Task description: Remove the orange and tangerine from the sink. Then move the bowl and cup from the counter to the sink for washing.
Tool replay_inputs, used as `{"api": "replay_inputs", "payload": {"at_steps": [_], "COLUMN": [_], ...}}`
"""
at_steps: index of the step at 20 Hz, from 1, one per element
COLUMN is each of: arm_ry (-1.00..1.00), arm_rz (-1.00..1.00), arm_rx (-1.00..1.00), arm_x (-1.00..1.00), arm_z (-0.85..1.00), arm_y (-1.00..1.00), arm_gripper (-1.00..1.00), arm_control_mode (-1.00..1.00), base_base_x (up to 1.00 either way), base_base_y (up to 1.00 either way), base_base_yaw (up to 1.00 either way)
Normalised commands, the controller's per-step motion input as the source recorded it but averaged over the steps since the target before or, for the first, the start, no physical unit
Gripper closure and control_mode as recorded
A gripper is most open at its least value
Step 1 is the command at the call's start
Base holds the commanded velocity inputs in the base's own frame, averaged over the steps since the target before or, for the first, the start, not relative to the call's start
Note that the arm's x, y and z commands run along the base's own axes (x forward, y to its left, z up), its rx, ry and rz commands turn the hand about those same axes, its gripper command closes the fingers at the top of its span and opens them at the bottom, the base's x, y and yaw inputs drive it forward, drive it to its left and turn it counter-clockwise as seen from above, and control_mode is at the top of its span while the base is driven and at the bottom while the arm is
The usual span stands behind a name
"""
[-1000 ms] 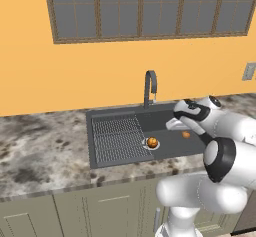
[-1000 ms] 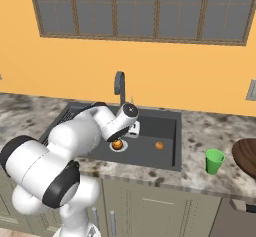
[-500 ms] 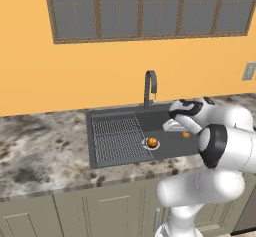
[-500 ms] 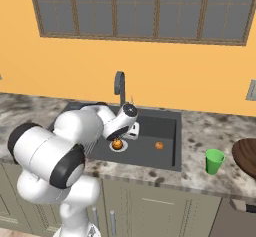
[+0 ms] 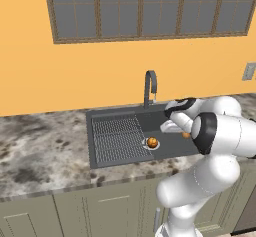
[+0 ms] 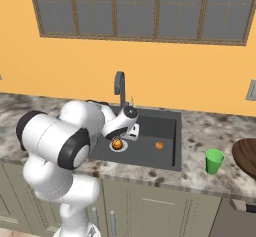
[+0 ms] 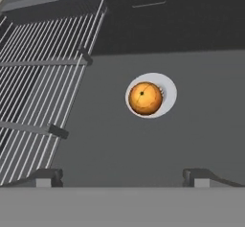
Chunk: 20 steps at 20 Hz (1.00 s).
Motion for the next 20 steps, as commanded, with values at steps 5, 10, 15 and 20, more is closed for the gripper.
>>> {"api": "replay_inputs", "payload": {"at_steps": [5,10,15,20], "arm_ry": [0.0,0.0,0.0,0.0], "arm_rz": [0.0,0.0,0.0,0.0], "arm_rx": [0.0,0.0,0.0,0.0], "arm_x": [0.23,0.3,0.29,0.28], "arm_z": [-0.19,-0.15,-0.15,-0.18], "arm_y": [0.02,0.01,0.0,0.0], "arm_gripper": [-1.0,-1.0,-1.0,-1.0], "arm_control_mode": [-1.0,-1.0,-1.0,-1.0], "base_base_x": [0.0,0.0,0.0,0.0], "base_base_y": [0.0,0.0,0.0,0.0], "base_base_yaw": [0.0,0.0,0.0,0.0]}}
